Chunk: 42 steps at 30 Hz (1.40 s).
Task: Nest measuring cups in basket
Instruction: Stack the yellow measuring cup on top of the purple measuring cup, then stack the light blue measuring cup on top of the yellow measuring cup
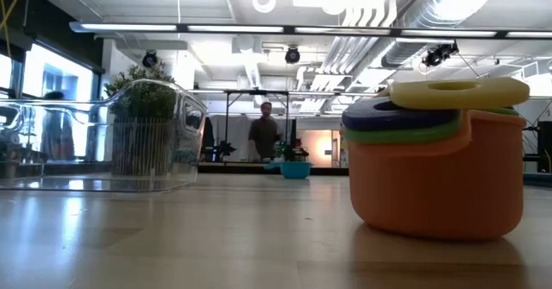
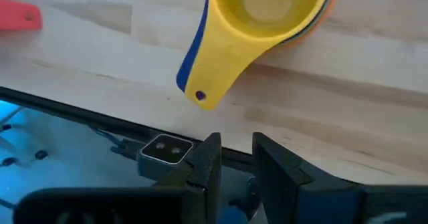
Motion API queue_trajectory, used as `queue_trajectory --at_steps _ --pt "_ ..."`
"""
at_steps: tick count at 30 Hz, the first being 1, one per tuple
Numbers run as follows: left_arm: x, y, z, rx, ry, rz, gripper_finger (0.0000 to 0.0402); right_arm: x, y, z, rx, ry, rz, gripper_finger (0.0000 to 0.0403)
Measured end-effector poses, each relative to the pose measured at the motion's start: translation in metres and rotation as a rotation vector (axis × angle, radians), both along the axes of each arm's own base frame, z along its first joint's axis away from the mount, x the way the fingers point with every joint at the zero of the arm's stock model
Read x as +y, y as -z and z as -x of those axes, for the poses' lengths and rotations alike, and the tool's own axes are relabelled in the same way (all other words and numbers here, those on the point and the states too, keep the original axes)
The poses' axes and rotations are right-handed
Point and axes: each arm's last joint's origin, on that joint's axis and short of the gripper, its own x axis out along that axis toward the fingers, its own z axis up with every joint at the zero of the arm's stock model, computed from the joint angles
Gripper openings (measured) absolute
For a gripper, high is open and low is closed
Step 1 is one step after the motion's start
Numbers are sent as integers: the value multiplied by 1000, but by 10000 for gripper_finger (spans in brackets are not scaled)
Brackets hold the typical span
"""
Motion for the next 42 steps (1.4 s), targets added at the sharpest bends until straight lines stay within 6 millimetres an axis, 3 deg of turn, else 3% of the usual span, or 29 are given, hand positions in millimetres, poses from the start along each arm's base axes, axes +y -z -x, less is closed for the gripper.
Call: queue_trajectory --at_steps 11,18,34,38,42 --pt "-3 0 2 -1 19 1 76 10 47 -12 114 24 -5 78" --pt "-3 0 2 -1 19 1 76 4 67 -25 135 50 12 78" --pt "-3 0 2 -1 19 -1 76 -10 67 -38 135 55 1 78" --pt "-3 0 2 1 19 -3 76 -1 56 -36 133 44 -59 78" --pt "0 1 3 15 10 -12 76 6 33 -34 87 51 -72 78"
